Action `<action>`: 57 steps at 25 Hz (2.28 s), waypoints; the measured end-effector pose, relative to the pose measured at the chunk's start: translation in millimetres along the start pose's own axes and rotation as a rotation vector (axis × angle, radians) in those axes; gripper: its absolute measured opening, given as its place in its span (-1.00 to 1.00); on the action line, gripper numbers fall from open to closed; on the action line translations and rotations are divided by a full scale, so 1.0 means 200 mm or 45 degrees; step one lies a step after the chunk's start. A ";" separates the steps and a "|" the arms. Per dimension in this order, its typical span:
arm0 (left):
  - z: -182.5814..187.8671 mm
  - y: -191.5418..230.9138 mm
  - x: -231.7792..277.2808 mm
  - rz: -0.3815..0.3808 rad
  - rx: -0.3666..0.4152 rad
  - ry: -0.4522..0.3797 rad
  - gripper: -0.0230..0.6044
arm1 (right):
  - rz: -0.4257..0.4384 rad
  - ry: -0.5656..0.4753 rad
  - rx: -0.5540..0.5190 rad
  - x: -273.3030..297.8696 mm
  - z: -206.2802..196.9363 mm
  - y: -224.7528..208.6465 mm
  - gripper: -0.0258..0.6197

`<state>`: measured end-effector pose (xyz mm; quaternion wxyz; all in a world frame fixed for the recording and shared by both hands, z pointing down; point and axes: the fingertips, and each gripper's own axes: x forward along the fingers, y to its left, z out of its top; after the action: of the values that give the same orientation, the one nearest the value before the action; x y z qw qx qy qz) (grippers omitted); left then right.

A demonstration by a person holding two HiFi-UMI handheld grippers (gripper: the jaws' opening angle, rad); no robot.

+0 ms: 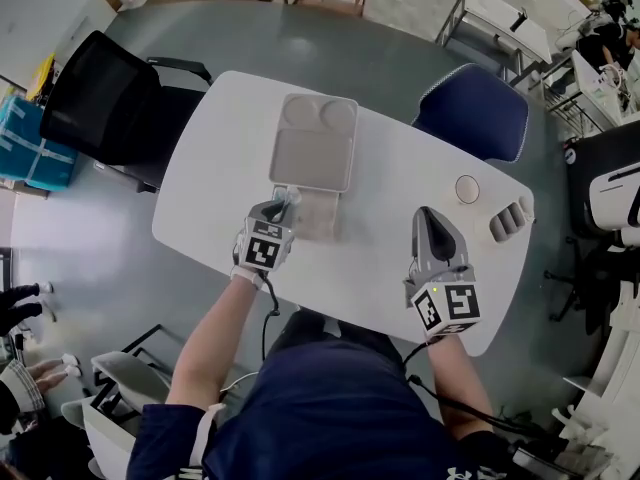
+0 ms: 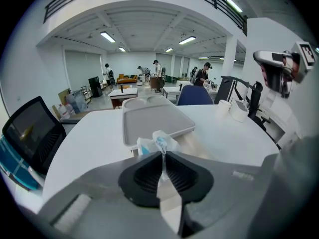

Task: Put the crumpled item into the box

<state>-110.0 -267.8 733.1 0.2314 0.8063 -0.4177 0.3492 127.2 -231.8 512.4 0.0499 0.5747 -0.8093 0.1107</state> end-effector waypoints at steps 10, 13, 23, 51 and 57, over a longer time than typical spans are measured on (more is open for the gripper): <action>-0.15 -0.03 0.15 -0.054 0.046 0.167 -0.84 | -0.011 0.019 0.002 -0.01 -0.03 0.01 -0.91; -0.16 -0.03 0.18 -0.045 0.056 0.198 -0.84 | -0.007 0.028 -0.004 -0.01 -0.04 0.02 -0.92; -0.19 -0.03 0.26 -0.050 0.066 0.285 -0.81 | -0.004 0.041 -0.003 0.00 -0.06 0.00 -0.92; 0.62 0.07 -0.76 0.209 -0.100 -0.633 -0.51 | 0.032 -0.117 -0.075 -0.07 0.26 -0.03 -0.92; 0.77 0.00 -1.13 0.237 -0.132 -0.841 -0.77 | 0.061 -0.195 -0.075 -0.16 0.39 0.01 -0.92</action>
<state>-144.1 -254.7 461.9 0.0916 0.8214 -0.5589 0.0673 140.2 -221.1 430.6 0.0019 0.5603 -0.8272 0.0437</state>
